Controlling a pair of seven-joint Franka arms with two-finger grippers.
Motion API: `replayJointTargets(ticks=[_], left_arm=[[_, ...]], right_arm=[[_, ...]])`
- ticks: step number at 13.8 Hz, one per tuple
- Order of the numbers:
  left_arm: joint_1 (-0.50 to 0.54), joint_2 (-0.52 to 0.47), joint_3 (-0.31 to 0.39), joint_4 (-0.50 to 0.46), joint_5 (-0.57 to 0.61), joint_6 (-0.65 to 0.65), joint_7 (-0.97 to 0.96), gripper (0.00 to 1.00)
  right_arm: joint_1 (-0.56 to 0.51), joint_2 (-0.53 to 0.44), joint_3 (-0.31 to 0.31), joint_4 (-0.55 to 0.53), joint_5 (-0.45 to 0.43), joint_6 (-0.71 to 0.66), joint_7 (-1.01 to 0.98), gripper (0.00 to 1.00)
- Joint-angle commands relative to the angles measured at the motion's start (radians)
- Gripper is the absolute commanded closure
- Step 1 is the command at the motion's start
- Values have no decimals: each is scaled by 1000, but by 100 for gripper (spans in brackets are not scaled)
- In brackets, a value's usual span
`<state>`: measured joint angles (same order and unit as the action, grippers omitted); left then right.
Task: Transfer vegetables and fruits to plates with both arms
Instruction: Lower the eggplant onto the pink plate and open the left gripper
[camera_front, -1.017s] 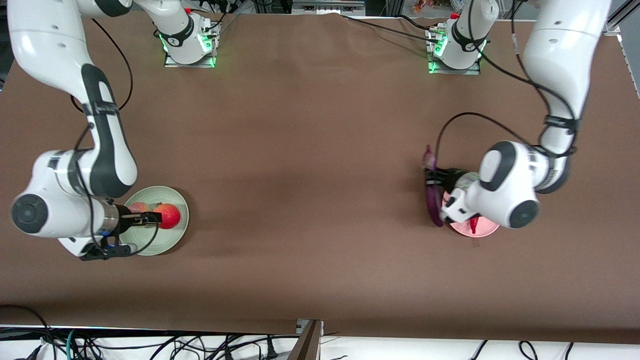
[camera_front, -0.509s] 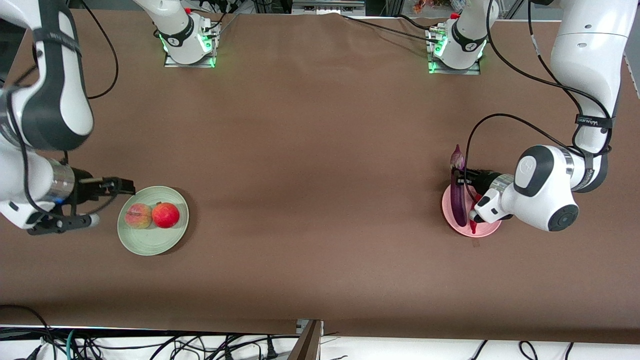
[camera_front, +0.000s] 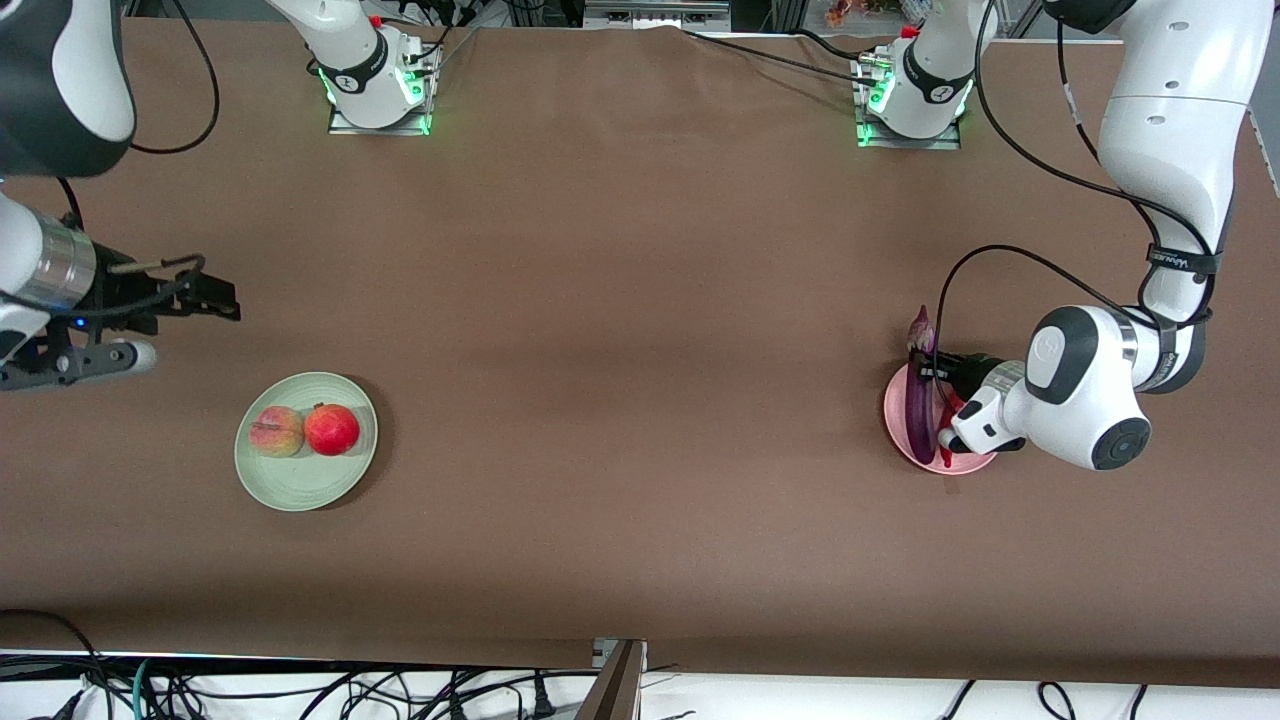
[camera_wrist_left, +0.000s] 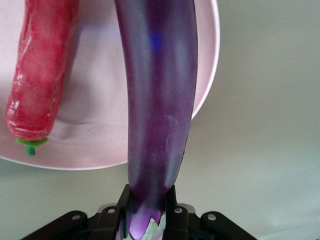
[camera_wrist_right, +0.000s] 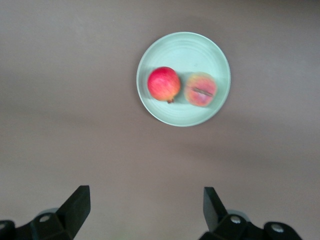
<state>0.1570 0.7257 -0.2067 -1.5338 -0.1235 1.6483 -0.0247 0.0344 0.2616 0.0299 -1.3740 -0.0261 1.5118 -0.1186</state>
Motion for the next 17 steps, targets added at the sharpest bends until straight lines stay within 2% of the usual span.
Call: replayJointTargets(ticks=[1,3,4,5,10,12,14,17], left_arm=[[-1,-5,-8,7,18,-1,22,75],[1,-6,-8,9,16,-1,22,24],[1,-8,-8,11,16,-1,22,8],[1,-11,-10,12,13,-2,19,0],[1,-15,-10,52,10,-12,11,0],[-11,-26,-17,119,19,-66,5,0],[-27,-86,-22,170,50,-97,3,0],[-21,-254,-17,166,56,-172,11,0]], right_arm=[[-13,-94,2,-79,-37,11,-4,0],[-39,-142,2,-106,-41,8,-4,0],[-51,-157,2,-112,-41,14,-10,0],[-57,-160,2,-120,-41,10,-13,0],[-60,-186,5,-163,-49,1,-12,0],[-51,-159,5,-149,-49,-2,-15,0],[-51,-147,5,-128,-49,-2,-18,0],[-51,-139,4,-125,-49,-1,-18,0]])
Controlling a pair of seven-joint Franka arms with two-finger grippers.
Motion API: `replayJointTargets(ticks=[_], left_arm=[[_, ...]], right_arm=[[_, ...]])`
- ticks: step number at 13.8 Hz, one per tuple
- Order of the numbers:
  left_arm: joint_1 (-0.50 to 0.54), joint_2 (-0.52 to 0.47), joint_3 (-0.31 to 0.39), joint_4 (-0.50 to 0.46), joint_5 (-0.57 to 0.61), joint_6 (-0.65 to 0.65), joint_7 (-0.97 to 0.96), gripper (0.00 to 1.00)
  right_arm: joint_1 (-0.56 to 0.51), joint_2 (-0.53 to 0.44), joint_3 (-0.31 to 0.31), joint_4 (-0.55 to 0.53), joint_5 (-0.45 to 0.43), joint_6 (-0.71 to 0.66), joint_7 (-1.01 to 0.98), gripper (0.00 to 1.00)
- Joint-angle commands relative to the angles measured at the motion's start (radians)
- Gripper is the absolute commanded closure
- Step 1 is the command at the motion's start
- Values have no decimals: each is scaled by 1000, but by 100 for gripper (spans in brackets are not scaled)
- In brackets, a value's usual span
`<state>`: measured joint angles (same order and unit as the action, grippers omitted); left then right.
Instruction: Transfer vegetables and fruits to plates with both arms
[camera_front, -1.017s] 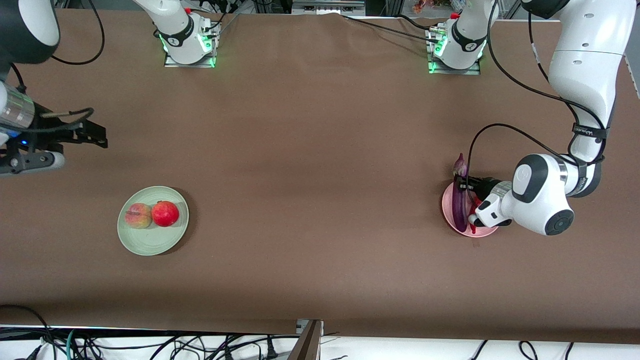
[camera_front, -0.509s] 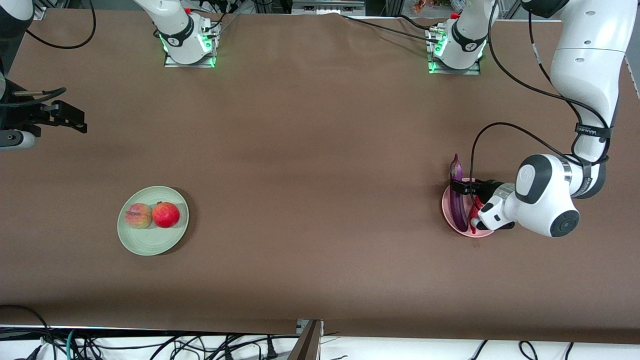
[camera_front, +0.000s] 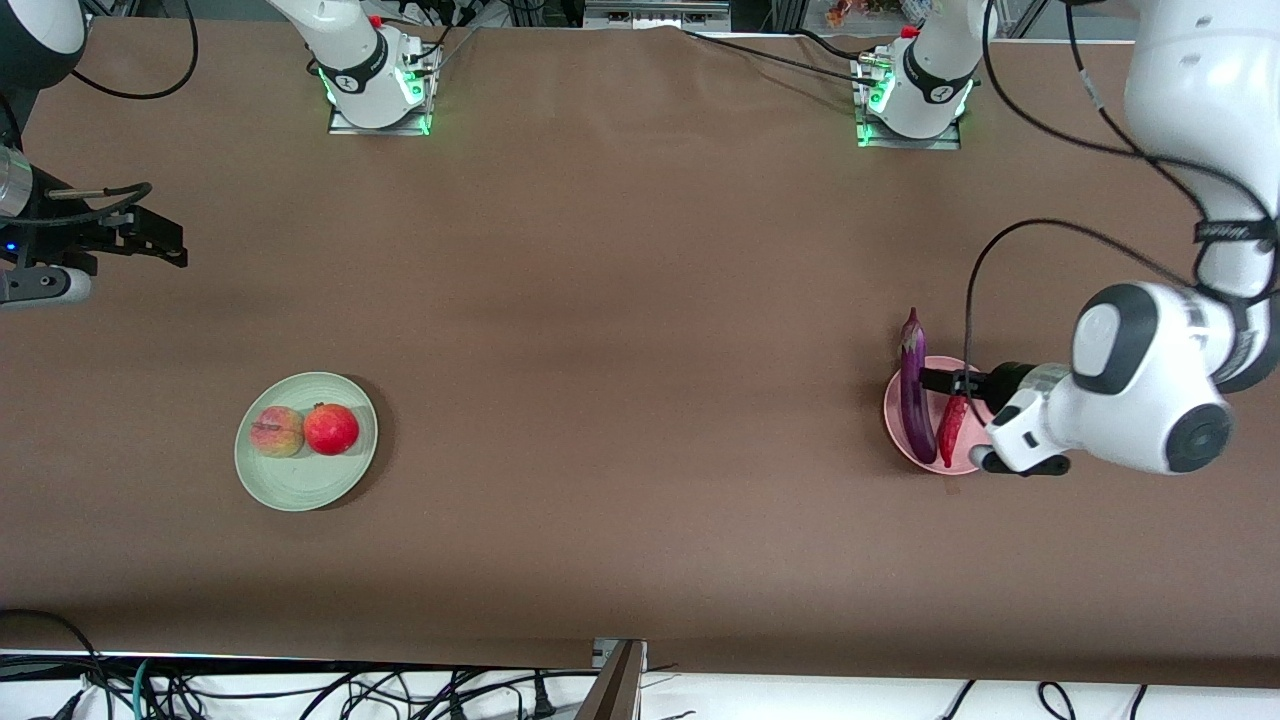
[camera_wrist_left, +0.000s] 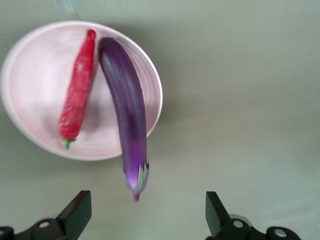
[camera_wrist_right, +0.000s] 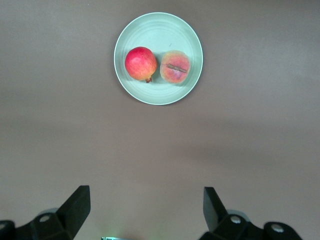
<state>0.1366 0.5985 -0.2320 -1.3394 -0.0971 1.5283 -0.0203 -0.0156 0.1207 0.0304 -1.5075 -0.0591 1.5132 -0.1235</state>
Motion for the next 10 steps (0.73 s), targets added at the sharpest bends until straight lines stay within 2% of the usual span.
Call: replayJointTargets(ticks=[1,5,10], left_arm=[[6,-176,10,-33,31,-60,14,0],[8,-313,2,-27,120,-100,19,0],[8,-322,2,31,157,-106,31,0]], right_arm=[[-1,2,3,7,-16,-2,-11,0],[-3,4,3,7,-15,-1,-13,0],[-3,8,3,9,-15,4,-13,0]])
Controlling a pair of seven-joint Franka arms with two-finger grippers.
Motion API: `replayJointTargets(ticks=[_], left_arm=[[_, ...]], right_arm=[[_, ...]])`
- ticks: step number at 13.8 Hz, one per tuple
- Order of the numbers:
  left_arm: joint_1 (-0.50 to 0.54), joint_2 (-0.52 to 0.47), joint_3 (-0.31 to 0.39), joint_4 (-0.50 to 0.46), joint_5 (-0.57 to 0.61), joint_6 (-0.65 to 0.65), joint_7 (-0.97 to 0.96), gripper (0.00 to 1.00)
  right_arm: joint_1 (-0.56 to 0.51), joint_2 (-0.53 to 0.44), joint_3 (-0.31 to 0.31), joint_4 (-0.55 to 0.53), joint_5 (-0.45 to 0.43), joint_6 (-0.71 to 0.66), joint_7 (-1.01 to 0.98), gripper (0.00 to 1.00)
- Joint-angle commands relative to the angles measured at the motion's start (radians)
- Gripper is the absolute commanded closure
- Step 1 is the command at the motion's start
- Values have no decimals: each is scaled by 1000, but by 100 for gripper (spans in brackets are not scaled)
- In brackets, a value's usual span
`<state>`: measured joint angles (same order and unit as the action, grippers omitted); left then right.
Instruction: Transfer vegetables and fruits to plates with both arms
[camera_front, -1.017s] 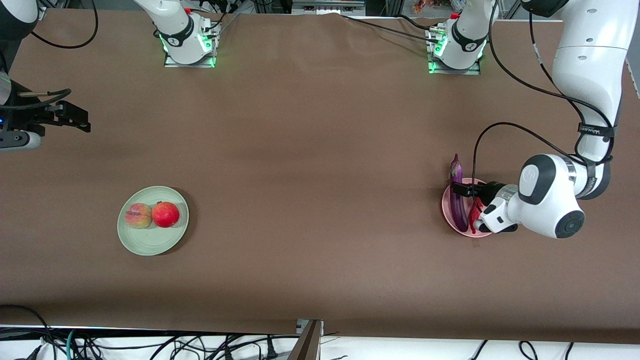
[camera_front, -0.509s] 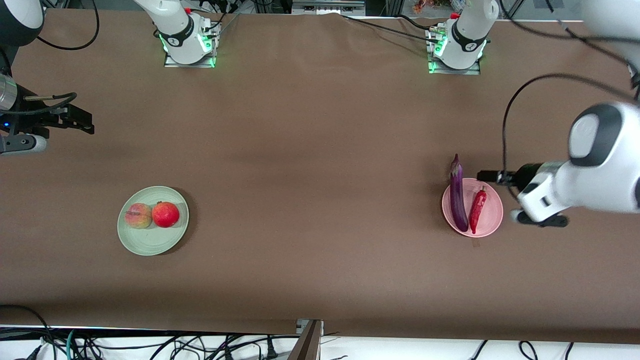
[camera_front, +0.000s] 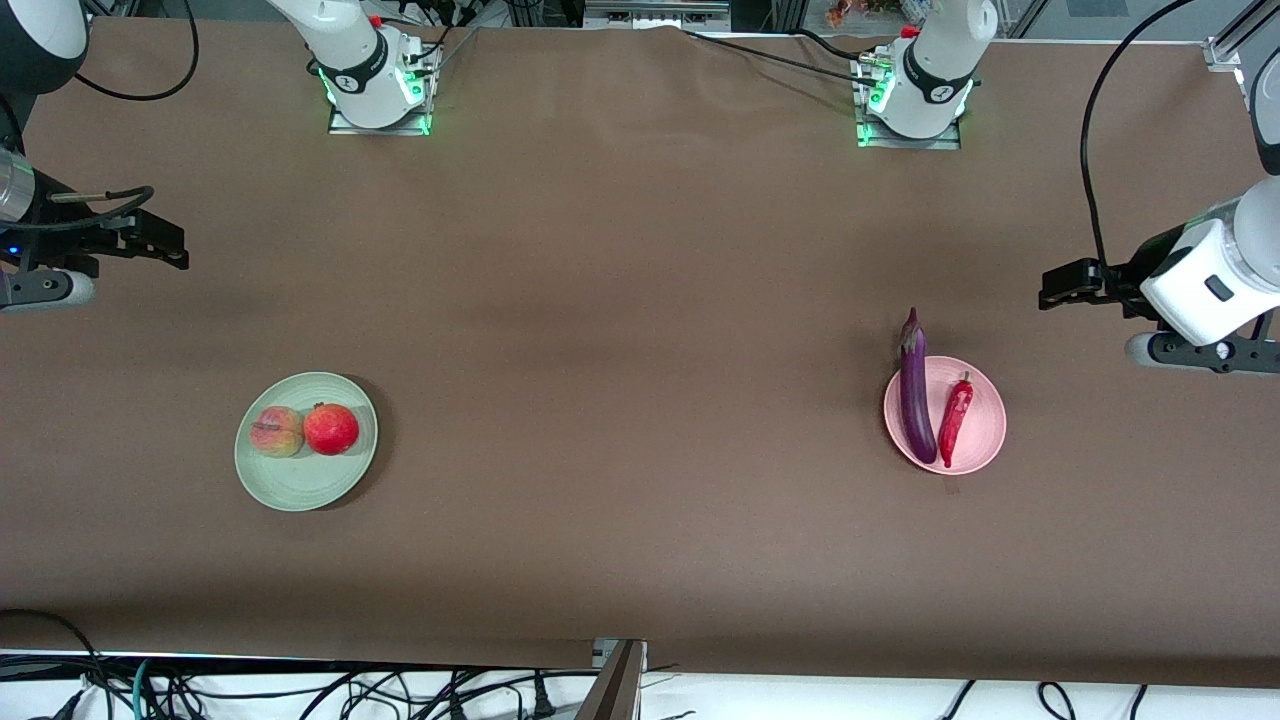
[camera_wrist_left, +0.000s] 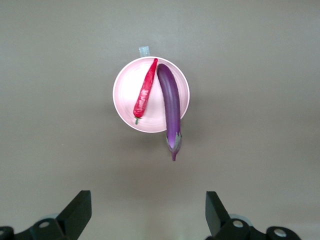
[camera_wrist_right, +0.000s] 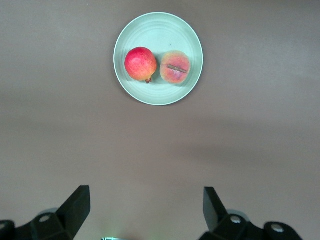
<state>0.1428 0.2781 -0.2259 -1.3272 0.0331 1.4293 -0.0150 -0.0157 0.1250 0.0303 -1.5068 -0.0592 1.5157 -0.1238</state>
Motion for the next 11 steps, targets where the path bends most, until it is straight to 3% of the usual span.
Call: replayJointTargets(ticks=[1,3,5,7,9,11], left_arm=[[0,-8,-4,11,24,-6,50,0],[-38,-22,3,-3,25,0,124,0],[-128,-63,118,-59,13,6,121,0],[-170,-140,192,-192,-13,87,104,0],[-170,-200,192,-277,-16,117,3,0],[-167,-218,184,-290,-15,108,-68,0]], right_arm=[[-4,5,3,8,-14,1,-14,0],[-3,5,3,8,-13,3,-13,0],[-1,5,5,8,-14,3,-13,0],[-1,5,5,8,-14,3,-13,0],[-1,5,5,8,-14,3,-13,0],[-1,5,5,8,-14,4,-14,0]])
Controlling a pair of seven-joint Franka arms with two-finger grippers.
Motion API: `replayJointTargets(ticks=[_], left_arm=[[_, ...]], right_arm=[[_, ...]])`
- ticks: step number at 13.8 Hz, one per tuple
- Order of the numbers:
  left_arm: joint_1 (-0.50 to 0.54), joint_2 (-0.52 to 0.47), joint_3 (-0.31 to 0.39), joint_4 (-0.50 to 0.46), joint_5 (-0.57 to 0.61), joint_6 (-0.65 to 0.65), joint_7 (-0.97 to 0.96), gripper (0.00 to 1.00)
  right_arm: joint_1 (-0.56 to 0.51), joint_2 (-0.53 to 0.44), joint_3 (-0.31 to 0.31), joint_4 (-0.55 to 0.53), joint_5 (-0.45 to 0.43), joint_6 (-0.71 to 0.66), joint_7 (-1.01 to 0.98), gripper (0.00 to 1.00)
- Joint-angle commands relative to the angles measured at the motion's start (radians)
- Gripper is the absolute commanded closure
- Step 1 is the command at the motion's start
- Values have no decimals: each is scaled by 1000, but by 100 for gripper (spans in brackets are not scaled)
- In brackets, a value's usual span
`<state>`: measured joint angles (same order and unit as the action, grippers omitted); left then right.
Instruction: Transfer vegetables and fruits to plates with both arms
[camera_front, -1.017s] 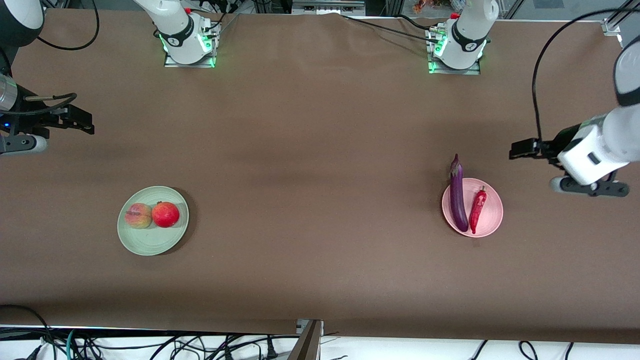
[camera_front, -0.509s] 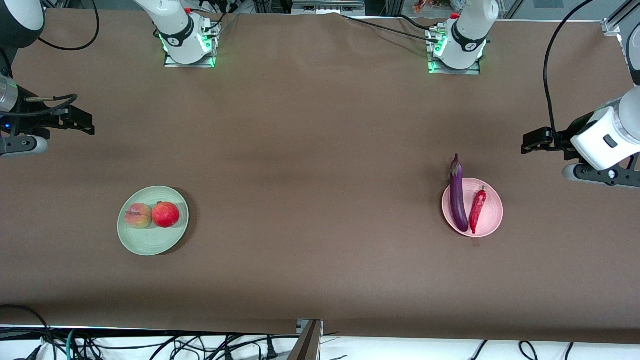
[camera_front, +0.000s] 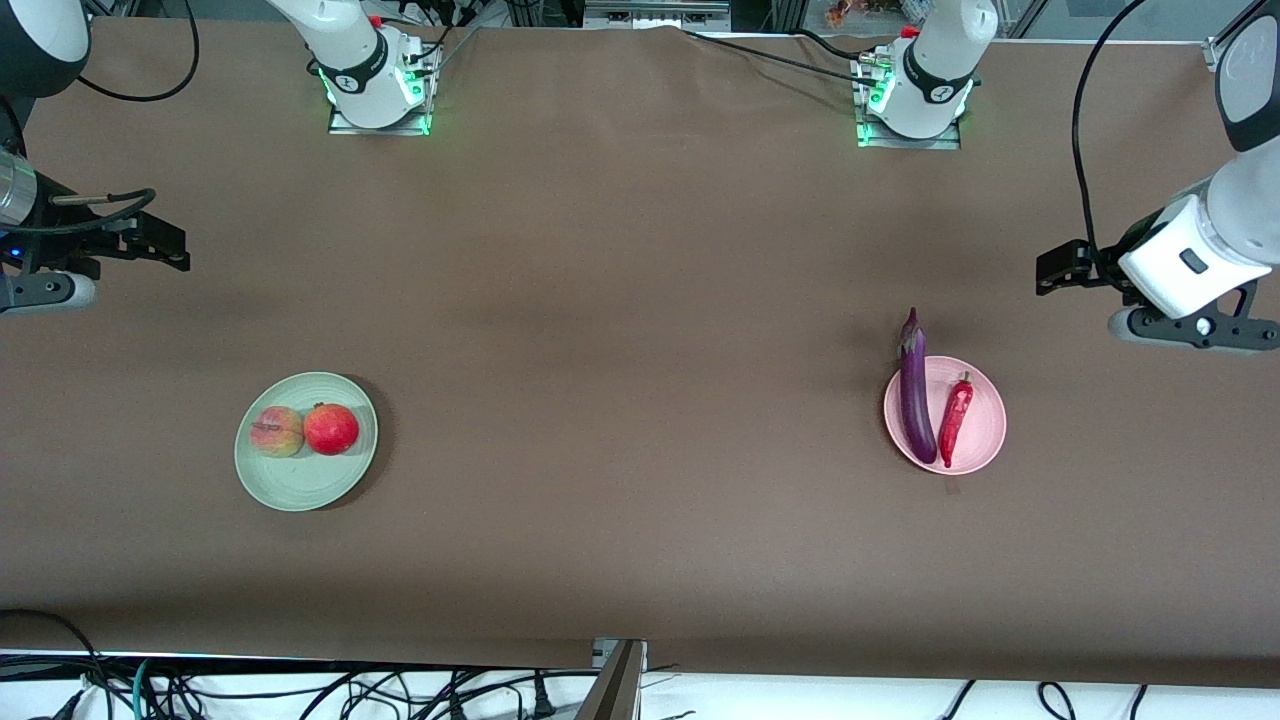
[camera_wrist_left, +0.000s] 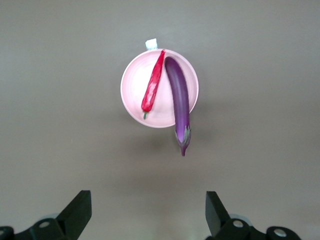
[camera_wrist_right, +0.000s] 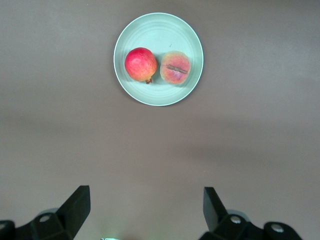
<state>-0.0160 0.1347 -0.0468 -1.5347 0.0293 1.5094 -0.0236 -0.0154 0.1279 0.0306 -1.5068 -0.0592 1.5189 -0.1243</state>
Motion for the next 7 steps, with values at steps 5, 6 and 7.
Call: replayJointTargets(ticks=[5,6,7], left_arm=[[-2,-70,11,-79,-12,37,-59,0],[8,-70,12,-78,-12,37,-58,0],[13,-70,12,-79,-12,35,-58,0]], right_arm=[[-1,3,5,8,-13,1,-12,0],[-3,3,5,8,-13,1,-12,0],[-1,3,5,8,-13,0,-14,0]])
